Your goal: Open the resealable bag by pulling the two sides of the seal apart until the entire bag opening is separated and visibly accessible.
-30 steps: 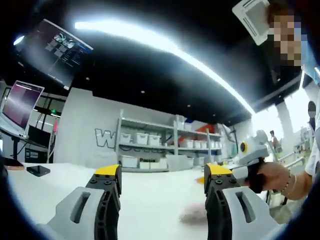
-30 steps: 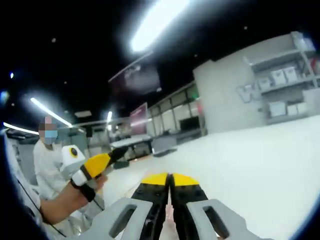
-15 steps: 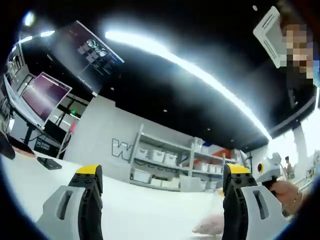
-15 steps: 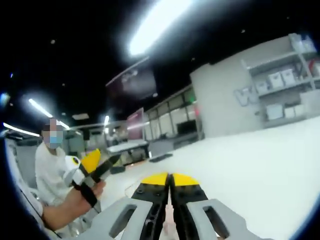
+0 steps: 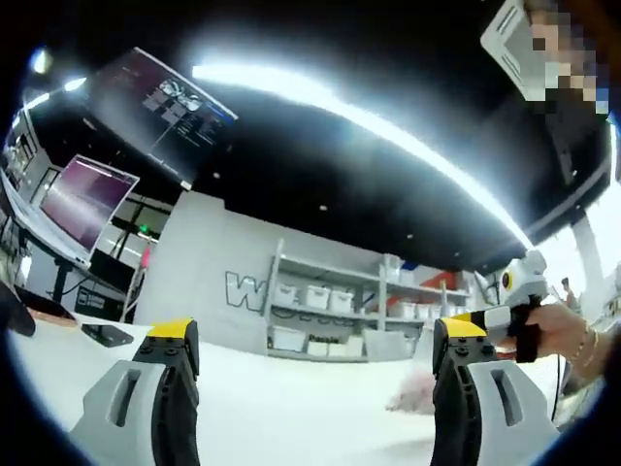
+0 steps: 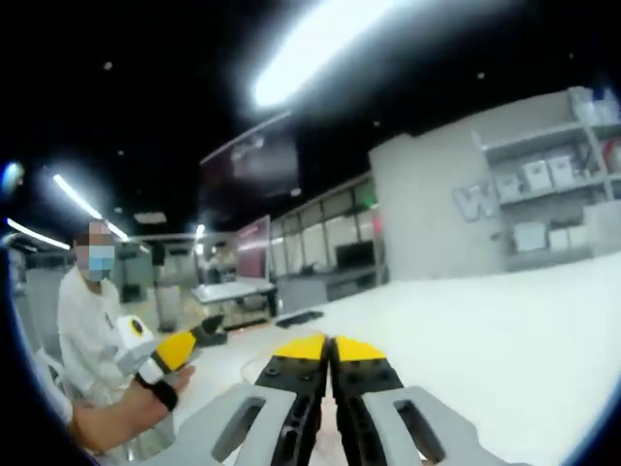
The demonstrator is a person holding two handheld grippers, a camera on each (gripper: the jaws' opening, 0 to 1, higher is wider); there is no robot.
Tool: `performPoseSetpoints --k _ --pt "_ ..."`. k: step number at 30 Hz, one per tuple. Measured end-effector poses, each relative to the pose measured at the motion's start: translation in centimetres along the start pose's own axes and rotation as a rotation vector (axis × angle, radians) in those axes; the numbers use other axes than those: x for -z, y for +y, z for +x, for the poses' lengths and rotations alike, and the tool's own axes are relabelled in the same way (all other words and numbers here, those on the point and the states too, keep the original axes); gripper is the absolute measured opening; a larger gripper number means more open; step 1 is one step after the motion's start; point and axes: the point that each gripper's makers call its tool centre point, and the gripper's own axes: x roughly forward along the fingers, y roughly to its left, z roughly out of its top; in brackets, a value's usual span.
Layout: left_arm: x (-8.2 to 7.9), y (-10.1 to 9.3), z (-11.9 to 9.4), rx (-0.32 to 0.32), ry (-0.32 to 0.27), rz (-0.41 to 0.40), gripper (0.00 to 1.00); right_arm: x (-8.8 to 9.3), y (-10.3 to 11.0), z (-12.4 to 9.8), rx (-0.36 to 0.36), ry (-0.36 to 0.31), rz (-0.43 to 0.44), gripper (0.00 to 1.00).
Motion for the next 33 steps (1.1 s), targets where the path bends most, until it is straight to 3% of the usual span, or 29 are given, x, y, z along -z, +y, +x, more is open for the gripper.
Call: performPoseSetpoints --k 6,12,17,25,33 --pt "0.3 0.5 0.6 -0.008 0.015 -0.009 1.00 -0.1 -0.8 1.1 0.012 0.009 -0.002 0.00" --pt "0.6 0.5 1.1 0.000 0.030 -0.033 1.00 -1.2 -3.0 1.8 0.052 0.006 -0.003 0.00" --pt "0.0 -0.6 1.2 0.018 0.030 0.005 1.00 -1.8 -5.2 2.7 0.098 0.013 -0.008 0.00" --pt "-1.5 -2.2 0.4 0.037 0.030 0.048 1.00 -1.0 -7.2 4.2 0.130 0.044 0.011 0.00" --pt "-1.6 -2.6 -0.5 0.032 0.055 0.029 1.00 -0.6 -9.3 6.0 0.161 0.084 0.023 0.00"
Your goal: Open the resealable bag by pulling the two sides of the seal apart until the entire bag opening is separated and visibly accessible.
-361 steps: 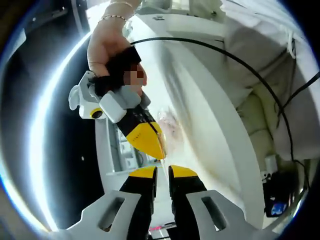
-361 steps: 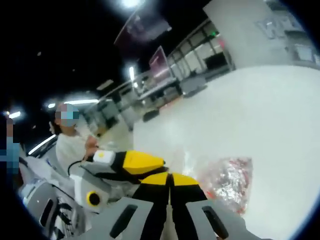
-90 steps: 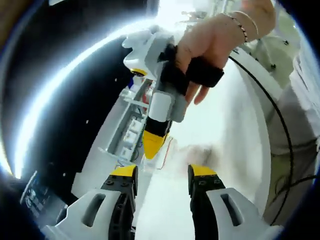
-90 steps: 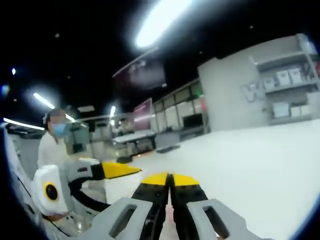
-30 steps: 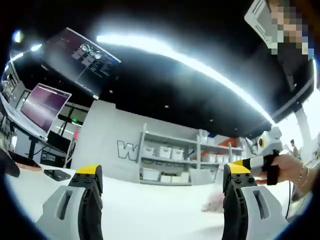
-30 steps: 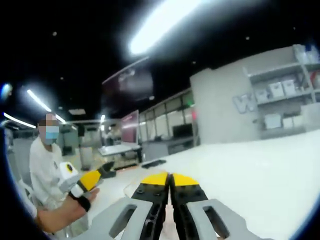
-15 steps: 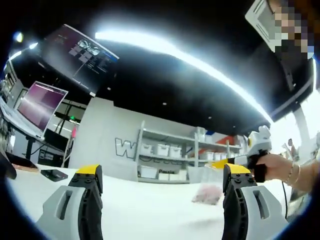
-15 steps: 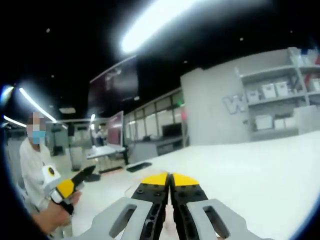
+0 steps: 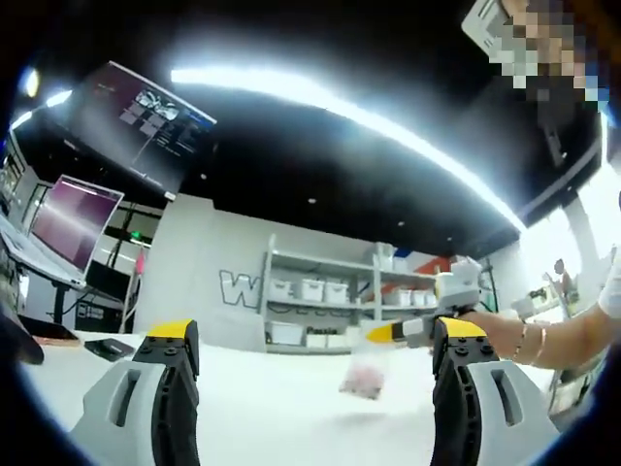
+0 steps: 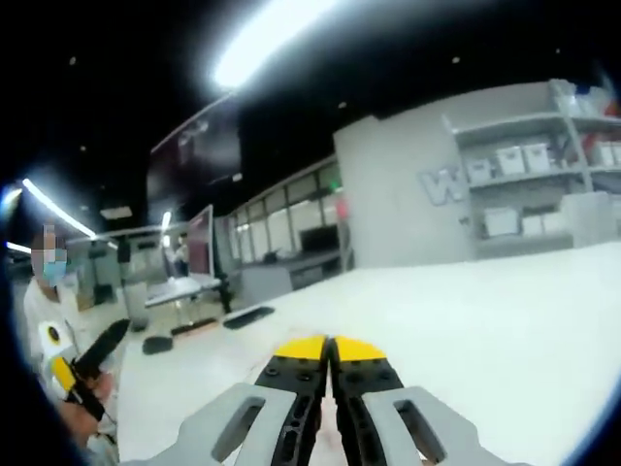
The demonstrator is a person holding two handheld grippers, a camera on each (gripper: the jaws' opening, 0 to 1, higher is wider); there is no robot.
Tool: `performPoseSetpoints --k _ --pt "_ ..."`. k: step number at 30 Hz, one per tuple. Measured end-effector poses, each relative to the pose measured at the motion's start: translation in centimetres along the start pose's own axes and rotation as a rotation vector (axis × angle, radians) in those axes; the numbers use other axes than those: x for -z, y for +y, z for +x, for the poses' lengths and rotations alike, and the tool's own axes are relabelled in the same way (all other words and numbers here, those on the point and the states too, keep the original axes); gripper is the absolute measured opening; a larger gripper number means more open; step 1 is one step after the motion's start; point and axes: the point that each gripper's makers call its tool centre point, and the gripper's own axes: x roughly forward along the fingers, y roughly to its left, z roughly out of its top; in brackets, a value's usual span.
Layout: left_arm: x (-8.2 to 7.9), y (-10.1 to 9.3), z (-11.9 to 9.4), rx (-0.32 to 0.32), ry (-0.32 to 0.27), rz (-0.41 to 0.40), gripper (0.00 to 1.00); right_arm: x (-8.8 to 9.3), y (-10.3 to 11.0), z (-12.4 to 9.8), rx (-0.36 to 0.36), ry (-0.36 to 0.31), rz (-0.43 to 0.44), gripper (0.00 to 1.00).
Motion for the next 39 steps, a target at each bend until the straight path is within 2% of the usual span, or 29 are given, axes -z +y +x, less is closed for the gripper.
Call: performPoseSetpoints --k 4,6,8,13,20,27,39 --pt "0.9 0.4 0.0 0.003 0.088 0.055 1.00 0.1 -0.6 0.6 0.009 0.016 -0.008 0.00" --pt "2.3 0.2 0.0 0.027 0.189 0.112 1.00 0.1 -0.8 1.0 0.012 0.024 -0.011 0.00" --pt "3.4 -0.3 -0.1 0.054 0.259 0.134 1.00 0.2 -1.0 1.2 0.014 0.031 -0.016 0.00" --pt "5.8 -1.3 -0.6 0.101 0.378 0.113 1.00 0.5 -1.4 2.0 0.020 0.046 -0.014 0.00" --pt "6.7 -1.1 -0.8 0.096 0.409 0.113 1.00 0.4 -2.3 3.0 0.036 0.065 -0.019 0.00" --pt "8.1 -1.4 -1.3 0.116 0.474 0.142 0.99 0.2 -3.5 4.1 0.055 0.082 -0.023 0.00" --pt "8.0 -2.0 -1.0 0.124 0.468 0.141 0.99 -0.2 -4.6 5.7 0.063 0.101 -0.020 0.00"
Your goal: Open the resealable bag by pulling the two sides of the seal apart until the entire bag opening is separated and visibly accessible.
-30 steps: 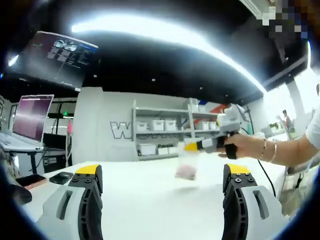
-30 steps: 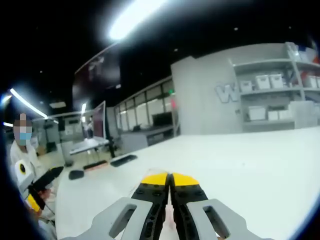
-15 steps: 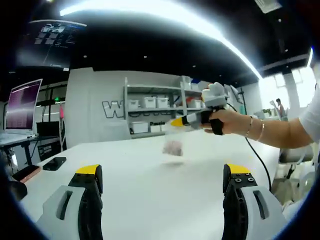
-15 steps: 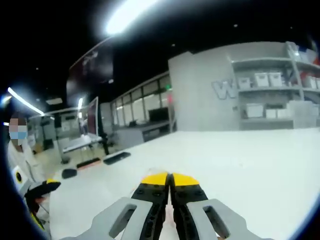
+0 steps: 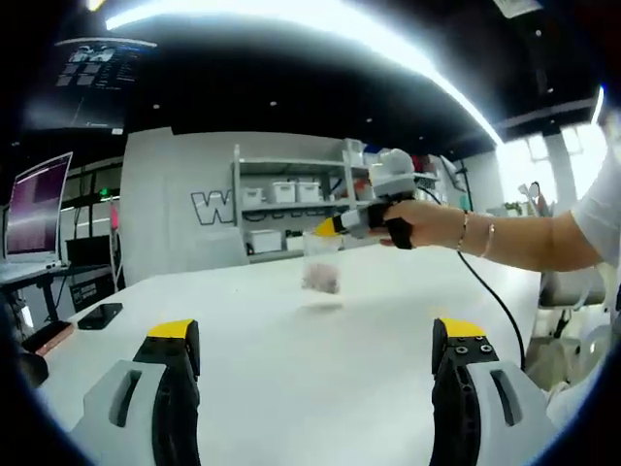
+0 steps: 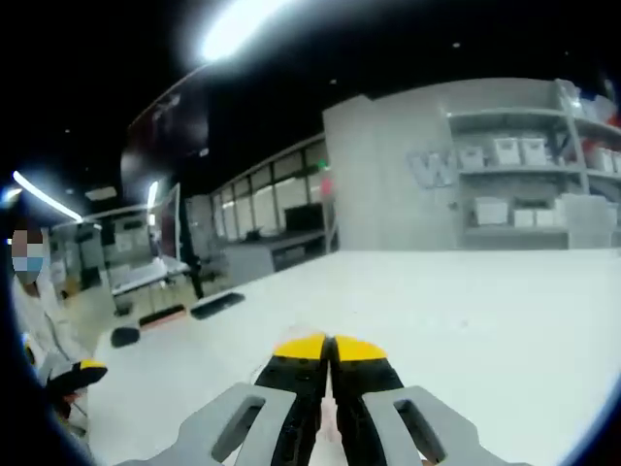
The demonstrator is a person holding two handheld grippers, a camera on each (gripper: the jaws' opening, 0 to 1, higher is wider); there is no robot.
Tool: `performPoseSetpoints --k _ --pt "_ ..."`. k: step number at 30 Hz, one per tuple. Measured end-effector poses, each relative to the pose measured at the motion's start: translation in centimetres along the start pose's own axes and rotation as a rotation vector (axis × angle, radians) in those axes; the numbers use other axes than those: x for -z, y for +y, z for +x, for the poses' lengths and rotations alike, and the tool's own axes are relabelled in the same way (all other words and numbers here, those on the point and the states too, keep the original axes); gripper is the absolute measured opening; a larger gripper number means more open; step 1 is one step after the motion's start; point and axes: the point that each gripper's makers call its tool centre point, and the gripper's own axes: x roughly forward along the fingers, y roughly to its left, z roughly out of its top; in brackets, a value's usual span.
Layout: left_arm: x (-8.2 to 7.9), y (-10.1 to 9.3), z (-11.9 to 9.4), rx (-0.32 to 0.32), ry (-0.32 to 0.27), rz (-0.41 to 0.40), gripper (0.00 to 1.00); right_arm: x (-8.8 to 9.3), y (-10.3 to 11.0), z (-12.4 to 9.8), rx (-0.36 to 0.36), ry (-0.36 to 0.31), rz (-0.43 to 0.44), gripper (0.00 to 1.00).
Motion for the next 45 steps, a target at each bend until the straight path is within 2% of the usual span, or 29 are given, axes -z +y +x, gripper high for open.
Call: performPoseSetpoints --k 6,14,32,45 --pt "0.3 -0.5 0.2 0.018 0.009 -0.001 0.98 -0.2 -0.6 0.8 -0.002 0.003 0.033 0.00" --pt "0.0 -0.5 0.4 0.018 0.007 0.002 0.98 -1.1 -1.3 2.1 0.008 -0.001 0.026 0.00" --pt "-0.7 -0.1 0.8 0.021 0.001 0.017 0.96 -1.1 -2.8 5.8 0.034 0.027 0.021 0.00" --pt "0.3 0.7 1.2 0.016 0.020 0.004 0.96 -1.2 -4.9 9.2 0.071 0.034 0.005 0.00"
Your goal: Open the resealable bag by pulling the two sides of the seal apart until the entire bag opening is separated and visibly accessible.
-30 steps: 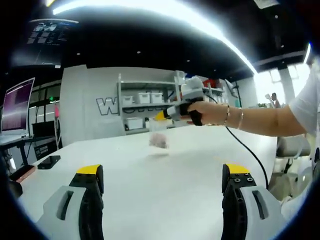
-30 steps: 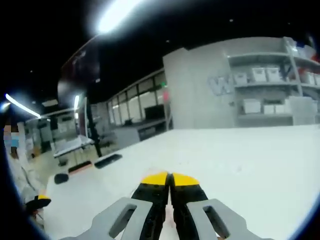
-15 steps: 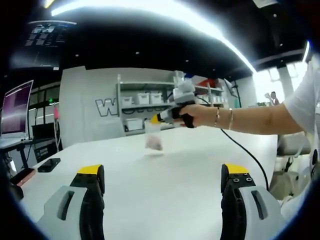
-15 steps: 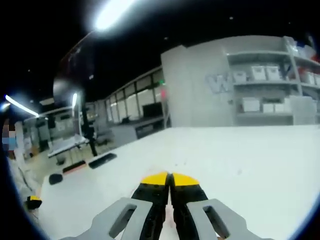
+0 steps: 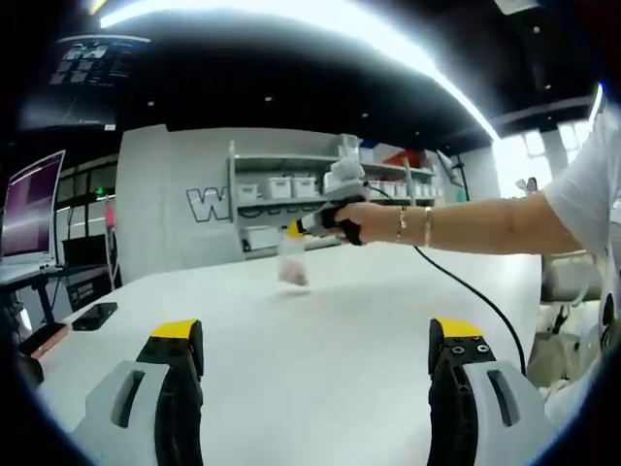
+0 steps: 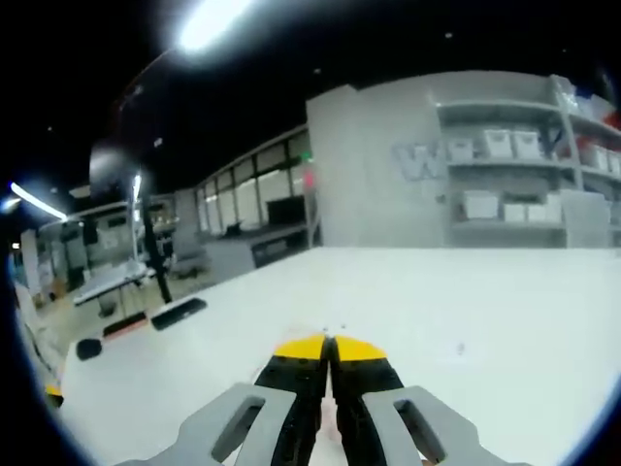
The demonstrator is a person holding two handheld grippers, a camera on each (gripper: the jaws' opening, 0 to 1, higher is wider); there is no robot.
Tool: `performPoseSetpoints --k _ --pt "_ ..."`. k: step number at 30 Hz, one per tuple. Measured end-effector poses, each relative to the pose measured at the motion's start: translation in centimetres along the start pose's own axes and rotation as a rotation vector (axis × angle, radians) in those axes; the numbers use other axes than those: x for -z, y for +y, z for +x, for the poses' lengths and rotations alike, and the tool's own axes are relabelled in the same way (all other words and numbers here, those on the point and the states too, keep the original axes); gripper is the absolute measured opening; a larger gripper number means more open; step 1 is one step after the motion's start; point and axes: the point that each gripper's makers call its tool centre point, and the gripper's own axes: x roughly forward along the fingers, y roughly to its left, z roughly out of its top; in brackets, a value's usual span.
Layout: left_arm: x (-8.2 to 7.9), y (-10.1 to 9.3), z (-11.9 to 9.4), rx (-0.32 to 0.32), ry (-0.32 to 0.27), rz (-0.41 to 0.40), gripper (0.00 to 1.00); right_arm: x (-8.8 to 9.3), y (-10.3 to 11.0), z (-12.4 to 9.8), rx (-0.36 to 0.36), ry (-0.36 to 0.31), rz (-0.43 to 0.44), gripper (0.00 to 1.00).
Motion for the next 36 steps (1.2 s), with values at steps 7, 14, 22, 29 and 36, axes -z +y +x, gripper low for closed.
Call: performPoseSetpoints --k 7,14,22,29,36 --pt "0.3 -0.1 0.1 0.000 0.000 -0.005 0.95 0.3 -0.6 1.1 0.008 0.011 -0.001 0.00" --pt "0.5 -0.2 0.1 -0.003 0.006 -0.012 0.95 0.2 -1.3 2.1 0.021 0.014 -0.008 0.00" --pt "0.3 0.2 0.1 -0.015 0.000 -0.015 0.95 0.0 -2.1 2.8 0.048 0.029 -0.028 0.00" --pt "0.9 0.5 0.2 -0.018 0.011 -0.024 0.95 0.3 -2.6 4.3 0.081 0.035 -0.041 0.00" --pt "1.1 0.5 0.3 -0.014 0.010 -0.032 0.95 1.7 -1.2 5.6 0.066 0.049 -0.071 0.00"
